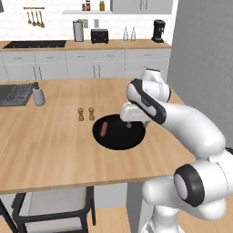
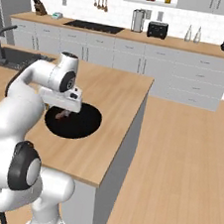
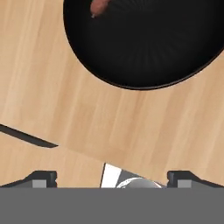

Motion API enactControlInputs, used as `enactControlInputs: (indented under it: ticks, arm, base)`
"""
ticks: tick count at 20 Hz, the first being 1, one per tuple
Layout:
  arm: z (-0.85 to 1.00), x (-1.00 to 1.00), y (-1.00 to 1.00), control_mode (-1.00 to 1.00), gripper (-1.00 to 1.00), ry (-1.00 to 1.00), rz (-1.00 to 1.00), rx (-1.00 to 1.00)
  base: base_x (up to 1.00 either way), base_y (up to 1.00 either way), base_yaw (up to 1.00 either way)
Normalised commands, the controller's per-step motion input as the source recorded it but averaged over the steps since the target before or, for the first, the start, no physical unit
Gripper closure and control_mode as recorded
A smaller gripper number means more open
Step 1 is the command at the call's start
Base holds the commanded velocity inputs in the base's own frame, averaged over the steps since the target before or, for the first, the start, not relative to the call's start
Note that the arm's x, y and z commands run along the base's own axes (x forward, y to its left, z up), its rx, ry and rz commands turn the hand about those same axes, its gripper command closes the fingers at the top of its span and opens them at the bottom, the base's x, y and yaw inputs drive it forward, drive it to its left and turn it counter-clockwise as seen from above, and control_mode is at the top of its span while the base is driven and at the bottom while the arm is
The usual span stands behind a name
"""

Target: Place one bun and one sausage from the bowl on each plate.

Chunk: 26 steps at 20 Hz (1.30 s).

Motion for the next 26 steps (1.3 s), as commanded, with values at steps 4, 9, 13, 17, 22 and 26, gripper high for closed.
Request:
enactControlInputs:
  ticks: [4, 9, 13, 17, 22, 26]
  arm:
    - [0.0, 1.0, 0.58, -1.0, -1.0, 0.14, -0.06, 0.0]
    - [-0.13, 0.9, 0.28, -1.0, -1.0, 0.17, 0.0, -0.01]
    - [-0.26, 0.55, 0.05, -1.0, -1.0, 0.03, 0.0, 0.0]
    - [-0.53, 0.39, 0.0, -1.0, -1.0, 0.05, 0.0, 0.0]
    - [-0.45, 0.1, 0.0, -1.0, -1.0, 0.08, 0.0, -0.01]
    - [-0.39, 0.14, 0.0, -1.0, -1.0, 0.0, 0.0, 0.0]
  base:
    - [0.0, 0.0, 0.0]
    - [0.0, 0.0, 0.0]
    - [0.0, 0.0, 0.0]
    - [0.0, 0.0, 0.0]
    - [0.0, 0.0, 0.0]
    - [0.0, 0.0, 0.0]
